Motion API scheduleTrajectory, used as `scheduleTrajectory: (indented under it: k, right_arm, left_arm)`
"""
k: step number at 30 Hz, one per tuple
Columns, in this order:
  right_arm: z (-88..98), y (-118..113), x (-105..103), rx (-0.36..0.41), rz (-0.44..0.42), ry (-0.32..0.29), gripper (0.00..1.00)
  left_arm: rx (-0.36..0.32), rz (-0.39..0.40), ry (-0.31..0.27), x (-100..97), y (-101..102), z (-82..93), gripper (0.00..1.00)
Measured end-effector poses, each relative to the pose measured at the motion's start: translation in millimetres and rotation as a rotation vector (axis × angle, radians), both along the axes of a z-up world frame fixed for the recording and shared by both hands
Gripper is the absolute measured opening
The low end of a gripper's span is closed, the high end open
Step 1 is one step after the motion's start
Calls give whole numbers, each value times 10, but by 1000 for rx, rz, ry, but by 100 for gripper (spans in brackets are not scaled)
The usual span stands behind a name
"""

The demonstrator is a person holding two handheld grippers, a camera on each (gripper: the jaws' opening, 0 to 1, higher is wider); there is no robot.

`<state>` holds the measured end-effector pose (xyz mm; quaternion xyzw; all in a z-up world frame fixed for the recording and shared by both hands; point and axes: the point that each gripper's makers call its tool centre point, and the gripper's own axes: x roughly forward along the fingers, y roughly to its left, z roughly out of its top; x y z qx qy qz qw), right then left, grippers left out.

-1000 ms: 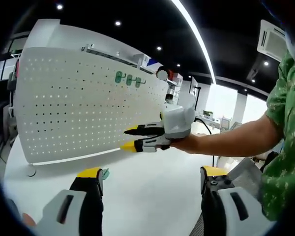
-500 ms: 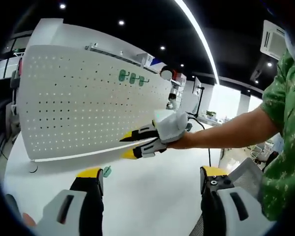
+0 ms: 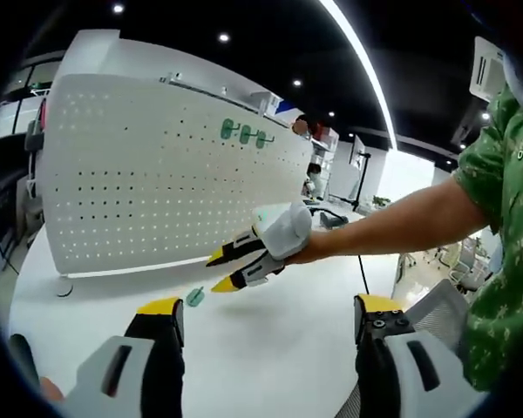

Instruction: Insert the hook assembly into the mounting plate slot until the hook locks in place.

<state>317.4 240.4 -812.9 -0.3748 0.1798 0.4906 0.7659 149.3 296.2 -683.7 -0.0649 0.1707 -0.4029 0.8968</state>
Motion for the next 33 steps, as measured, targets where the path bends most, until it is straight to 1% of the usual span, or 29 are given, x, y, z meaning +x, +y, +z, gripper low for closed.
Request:
scheduleTrajectory:
  k: [2,6,9,11,14,15,19,23,33]
  right_arm:
    - [-54,36,-9,-12,23,24,31]
    - [-115,76,12,-32,46,38,29]
    - [-105,126,10,-34,66,28,26]
    - [-118,143,-9,-36,79,33,24]
    - [-144,154,-38,-57,103,21,19]
    - [-133,171,-51,-61,123,3,18]
    - [-146,179,-86,-89,148,-8,13]
    - [-134,174,-90,-97,163,-27,10]
    - [-124,203,-115,-120,198,-48,5]
  left_arm:
    - [2,1,1,9,-6,-3,82]
    - [3,3,4,23,-9,-11,82]
    - [5,6,8,30,-8,-19,82]
    - [7,7,9,35,-8,-28,82]
    - [7,8,10,44,-10,-34,81]
    - [6,9,10,46,-10,-32,81]
    - [5,8,12,47,-18,-40,81]
    - [3,5,9,41,-26,-30,81]
    - [4,7,13,38,-9,-44,81]
